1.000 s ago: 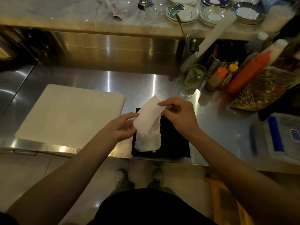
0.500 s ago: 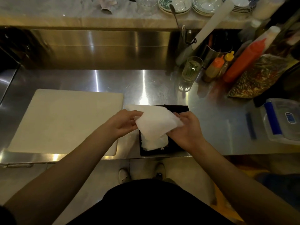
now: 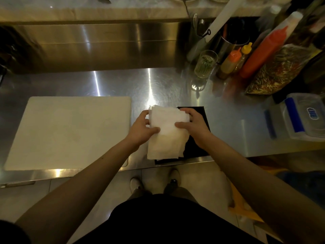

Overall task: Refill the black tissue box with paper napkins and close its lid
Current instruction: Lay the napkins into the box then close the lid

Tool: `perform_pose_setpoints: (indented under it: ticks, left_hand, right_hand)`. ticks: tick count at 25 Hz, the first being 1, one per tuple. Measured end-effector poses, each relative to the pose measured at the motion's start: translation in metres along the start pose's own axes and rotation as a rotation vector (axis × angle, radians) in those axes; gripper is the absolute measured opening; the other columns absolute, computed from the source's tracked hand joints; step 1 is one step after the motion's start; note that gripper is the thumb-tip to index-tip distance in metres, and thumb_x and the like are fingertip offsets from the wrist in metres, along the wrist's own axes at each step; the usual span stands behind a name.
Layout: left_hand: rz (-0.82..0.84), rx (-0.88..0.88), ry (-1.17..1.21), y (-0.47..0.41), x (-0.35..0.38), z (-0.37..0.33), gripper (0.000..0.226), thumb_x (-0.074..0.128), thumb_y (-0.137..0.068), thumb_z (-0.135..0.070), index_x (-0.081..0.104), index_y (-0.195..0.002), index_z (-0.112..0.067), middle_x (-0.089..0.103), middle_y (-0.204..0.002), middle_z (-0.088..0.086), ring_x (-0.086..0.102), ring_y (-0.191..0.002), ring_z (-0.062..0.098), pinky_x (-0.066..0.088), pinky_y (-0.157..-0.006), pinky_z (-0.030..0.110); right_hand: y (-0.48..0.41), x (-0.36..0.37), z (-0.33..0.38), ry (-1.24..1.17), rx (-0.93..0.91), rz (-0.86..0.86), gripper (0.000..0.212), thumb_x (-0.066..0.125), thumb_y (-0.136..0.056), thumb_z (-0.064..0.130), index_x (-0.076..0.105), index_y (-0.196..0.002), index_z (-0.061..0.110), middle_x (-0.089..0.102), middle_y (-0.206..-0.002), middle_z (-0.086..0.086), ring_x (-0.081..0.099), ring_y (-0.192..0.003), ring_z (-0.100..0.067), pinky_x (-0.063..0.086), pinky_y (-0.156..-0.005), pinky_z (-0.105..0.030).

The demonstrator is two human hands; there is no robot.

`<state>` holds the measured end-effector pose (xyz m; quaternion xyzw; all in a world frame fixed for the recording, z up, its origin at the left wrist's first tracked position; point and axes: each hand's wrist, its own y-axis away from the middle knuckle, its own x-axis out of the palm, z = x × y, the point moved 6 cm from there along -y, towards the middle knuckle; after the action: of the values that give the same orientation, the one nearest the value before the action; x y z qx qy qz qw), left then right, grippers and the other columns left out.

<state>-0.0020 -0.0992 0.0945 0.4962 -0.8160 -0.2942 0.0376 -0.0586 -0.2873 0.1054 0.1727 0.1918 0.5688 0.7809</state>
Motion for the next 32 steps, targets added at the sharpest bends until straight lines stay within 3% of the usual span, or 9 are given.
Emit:
perform_pose_setpoints:
  ticks: [5, 7, 11, 15, 20, 27, 32]
  left_hand:
    - [-0.094, 0.209, -0.391, -0.005, 0.012, 0.004, 0.077, 0.068, -0.084, -0.016, 0.027, -0.148, -0.018, 0.058, -0.116, 0.008, 0.057, -0.097, 0.022, 0.045, -0.077, 0.030]
    - [-0.130, 0.267, -0.481, -0.002, 0.013, 0.009, 0.079, 0.067, -0.085, -0.024, 0.023, -0.151, -0.019, 0.054, -0.122, 0.008, 0.055, -0.107, 0.025, 0.046, -0.082, 0.033]
    - [-0.237, 0.304, -0.823, 0.007, 0.013, 0.022, 0.071, 0.052, -0.094, -0.047, 0.026, -0.153, -0.018, 0.031, -0.153, 0.016, 0.036, -0.137, 0.034, 0.037, -0.105, 0.047]
    - [-0.161, 0.491, -1.009, 0.011, 0.029, 0.023, 0.067, 0.023, -0.099, -0.051, 0.026, -0.154, -0.013, 0.019, -0.162, 0.018, 0.020, -0.149, 0.036, 0.021, -0.117, 0.049]
    - [-0.014, 0.502, -1.171, 0.002, 0.039, 0.036, 0.072, 0.006, -0.097, -0.051, 0.012, -0.156, -0.011, 0.005, -0.164, 0.013, 0.003, -0.152, 0.028, 0.005, -0.121, 0.044]
    - [0.045, 0.452, -1.276, -0.005, 0.052, 0.050, 0.076, 0.000, -0.098, -0.055, 0.020, -0.155, -0.008, 0.015, -0.163, 0.017, 0.012, -0.151, 0.031, 0.013, -0.121, 0.052]
    - [0.023, 0.391, -1.346, -0.007, 0.058, 0.052, 0.083, -0.012, -0.090, -0.058, 0.002, -0.156, -0.011, -0.004, -0.165, 0.014, -0.006, -0.152, 0.027, -0.006, -0.121, 0.050]
  right_hand:
    - [-0.020, 0.011, -0.006, 0.509, -0.171, -0.016, 0.067, 0.067, -0.084, 0.010, 0.035, -0.142, 0.020, 0.047, -0.134, -0.006, 0.048, -0.113, -0.018, 0.046, -0.092, -0.032]
    - [-0.023, 0.013, -0.008, 0.666, -0.234, -0.002, 0.072, 0.065, -0.087, 0.015, 0.026, -0.148, 0.018, 0.039, -0.145, -0.009, 0.042, -0.127, -0.023, 0.039, -0.104, -0.035]
    - [-0.022, 0.019, -0.016, 1.067, -0.363, 0.039, 0.075, 0.060, -0.092, 0.035, 0.018, -0.151, 0.017, 0.019, -0.158, -0.012, 0.025, -0.141, -0.031, 0.038, -0.108, -0.045]
    - [-0.009, 0.019, -0.021, 1.225, -0.479, -0.021, 0.071, 0.045, -0.097, 0.048, 0.018, -0.152, 0.013, 0.011, -0.161, -0.016, 0.012, -0.148, -0.034, 0.020, -0.119, -0.046]
    - [0.008, 0.029, -0.044, 1.420, -0.538, 0.089, 0.077, 0.027, -0.097, 0.060, 0.010, -0.153, 0.010, 0.007, -0.162, -0.016, 0.003, -0.149, -0.029, 0.003, -0.120, -0.042]
    - [-0.009, 0.029, -0.052, 1.576, -0.555, 0.185, 0.079, 0.019, -0.095, 0.060, 0.010, -0.152, 0.006, 0.011, -0.160, -0.020, 0.008, -0.149, -0.030, 0.004, -0.120, -0.044]
    - [-0.017, 0.029, -0.054, 1.671, -0.616, 0.263, 0.081, 0.010, -0.094, 0.059, 0.020, -0.150, 0.002, 0.020, -0.157, -0.022, 0.014, -0.148, -0.033, 0.009, -0.121, -0.048]
